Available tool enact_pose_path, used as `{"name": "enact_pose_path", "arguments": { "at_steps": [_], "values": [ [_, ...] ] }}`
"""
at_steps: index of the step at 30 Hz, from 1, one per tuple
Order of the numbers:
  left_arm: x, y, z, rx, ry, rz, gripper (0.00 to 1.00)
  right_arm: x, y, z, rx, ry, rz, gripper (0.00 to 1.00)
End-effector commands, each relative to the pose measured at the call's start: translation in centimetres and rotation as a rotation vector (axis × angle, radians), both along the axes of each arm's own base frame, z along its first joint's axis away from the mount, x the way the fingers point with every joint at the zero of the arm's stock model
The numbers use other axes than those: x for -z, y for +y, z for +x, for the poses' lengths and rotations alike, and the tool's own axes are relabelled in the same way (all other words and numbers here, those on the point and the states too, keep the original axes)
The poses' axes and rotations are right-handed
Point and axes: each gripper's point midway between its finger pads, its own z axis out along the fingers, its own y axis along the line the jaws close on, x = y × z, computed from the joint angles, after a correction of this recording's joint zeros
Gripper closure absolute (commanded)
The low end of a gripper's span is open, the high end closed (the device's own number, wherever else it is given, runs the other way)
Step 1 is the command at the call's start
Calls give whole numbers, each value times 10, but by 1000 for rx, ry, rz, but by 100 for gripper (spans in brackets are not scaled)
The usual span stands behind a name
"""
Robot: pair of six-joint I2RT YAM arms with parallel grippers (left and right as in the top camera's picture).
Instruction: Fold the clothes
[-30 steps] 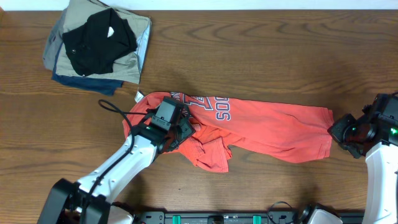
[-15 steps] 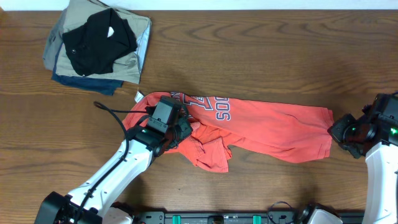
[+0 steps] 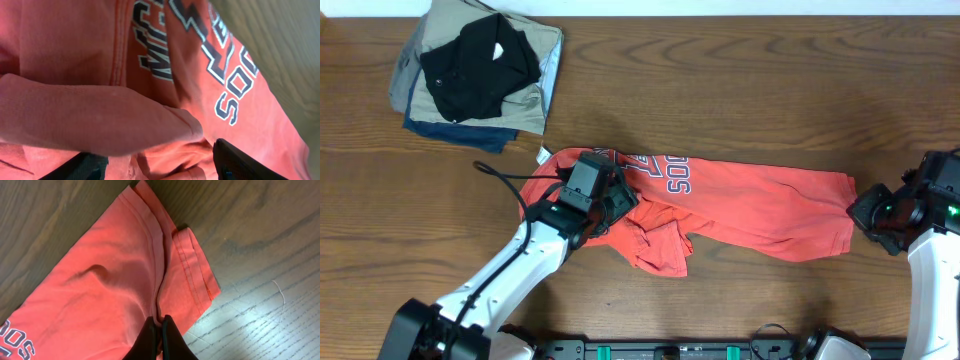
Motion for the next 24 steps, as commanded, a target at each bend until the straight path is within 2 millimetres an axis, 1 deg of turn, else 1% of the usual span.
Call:
{"name": "enact_pose_path", "arguments": {
  "at_steps": [1,5,8,10,14,15,16,24],
  "values": [
    [6,-1,4,-25,19,3,32,-7,0,3,-20,-17,-10,99],
    [7,-1,3,-25,21,4,32,-7,0,3,-23,-18,-12,98],
    [6,-1,4,-25,21,4,41,-7,0,3,-23,-18,-12,98],
    [7,-1,3,-25,21,4,52,-7,0,3,-23,-18,-12,98],
    [7,-1,3,-25,22,5,77,-7,0,3,-23,-18,-12,98],
    [7,-1,3,-24,22,5,90,-7,0,3,-23,-18,-12,98],
    [7,-1,3,-24,22,5,94,-7,0,3,-23,-18,-12,99],
    [1,-1,4,-18,4,0,94,-7,0,3,-23,-18,-12,99]
  ]
}}
